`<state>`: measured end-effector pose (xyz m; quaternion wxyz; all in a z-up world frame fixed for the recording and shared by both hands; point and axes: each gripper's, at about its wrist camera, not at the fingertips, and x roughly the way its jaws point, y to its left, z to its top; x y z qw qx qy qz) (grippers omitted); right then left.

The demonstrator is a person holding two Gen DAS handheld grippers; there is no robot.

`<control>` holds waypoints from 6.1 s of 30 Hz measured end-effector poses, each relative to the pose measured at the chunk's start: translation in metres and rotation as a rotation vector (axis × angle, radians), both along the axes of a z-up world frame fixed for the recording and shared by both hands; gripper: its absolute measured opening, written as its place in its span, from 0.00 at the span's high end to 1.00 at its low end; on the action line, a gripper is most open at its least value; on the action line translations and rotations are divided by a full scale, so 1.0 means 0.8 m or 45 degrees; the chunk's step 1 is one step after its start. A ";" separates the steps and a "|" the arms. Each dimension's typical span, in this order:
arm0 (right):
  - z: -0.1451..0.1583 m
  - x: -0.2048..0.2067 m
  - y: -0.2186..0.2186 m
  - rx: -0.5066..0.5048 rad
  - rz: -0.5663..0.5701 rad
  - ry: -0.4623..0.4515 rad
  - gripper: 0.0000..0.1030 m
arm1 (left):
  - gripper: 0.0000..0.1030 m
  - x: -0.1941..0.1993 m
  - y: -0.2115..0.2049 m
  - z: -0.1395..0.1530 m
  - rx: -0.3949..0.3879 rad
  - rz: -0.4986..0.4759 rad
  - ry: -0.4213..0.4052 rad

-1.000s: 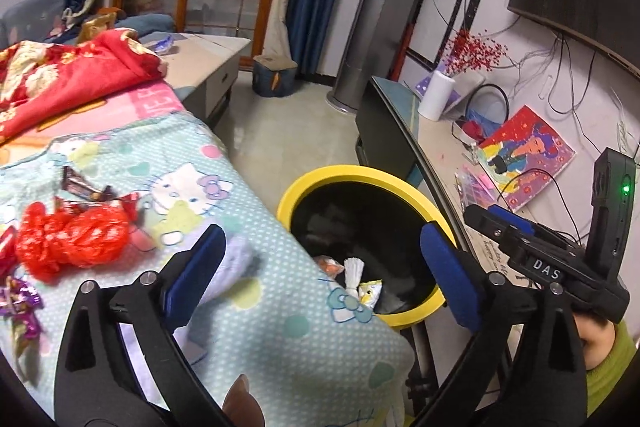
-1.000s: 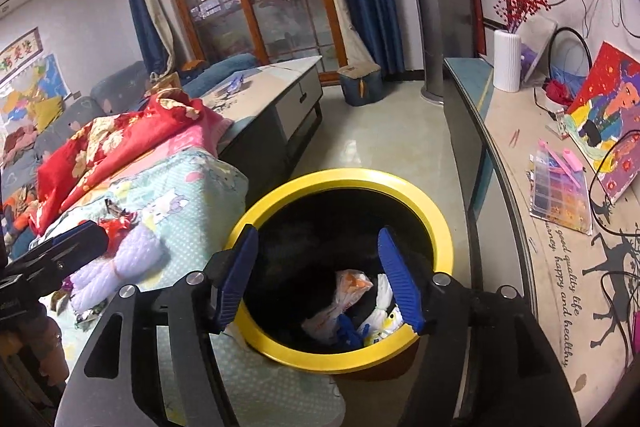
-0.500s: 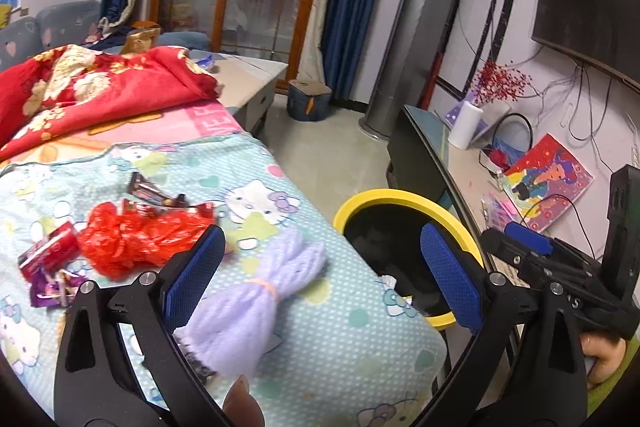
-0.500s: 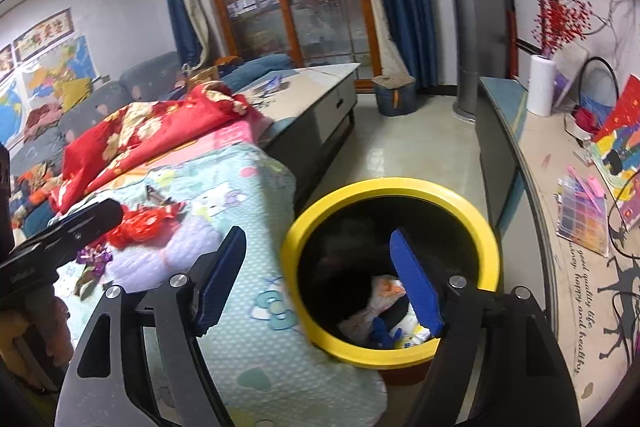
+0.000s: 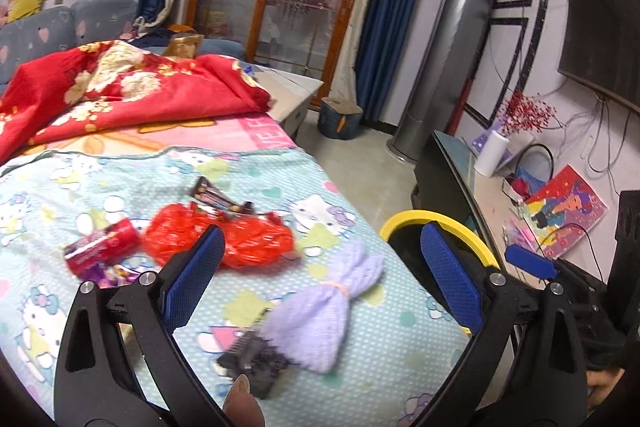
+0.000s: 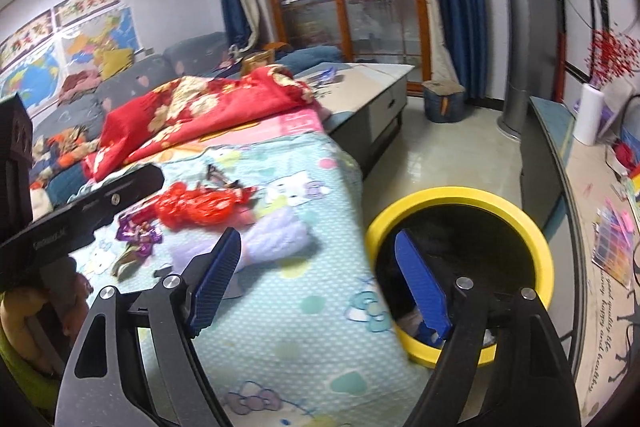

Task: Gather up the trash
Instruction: 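Return both open tools to the remaining trash on the bed, then grasp the purple snack wrapper with the left tool while the right tool grasps the lavender foam net, then carry the wrapper and foam net over the yellow bin and open both tools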

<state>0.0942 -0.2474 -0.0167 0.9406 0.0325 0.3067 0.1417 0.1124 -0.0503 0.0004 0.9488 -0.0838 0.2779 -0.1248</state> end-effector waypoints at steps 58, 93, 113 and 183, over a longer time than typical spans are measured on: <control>-0.069 0.023 0.106 0.161 0.234 0.351 0.83 | 0.83 -0.027 0.133 -0.115 0.114 0.105 0.395; -0.021 0.007 0.074 0.145 0.205 0.150 0.84 | 0.89 -0.053 0.089 -0.027 0.031 0.030 0.146; -0.007 0.012 0.028 0.168 0.101 0.091 0.84 | 0.89 -0.050 0.034 -0.008 0.043 -0.084 0.096; -0.056 0.041 -0.179 0.229 -0.435 0.133 0.84 | 0.89 0.019 -0.189 -0.039 0.145 -0.476 0.134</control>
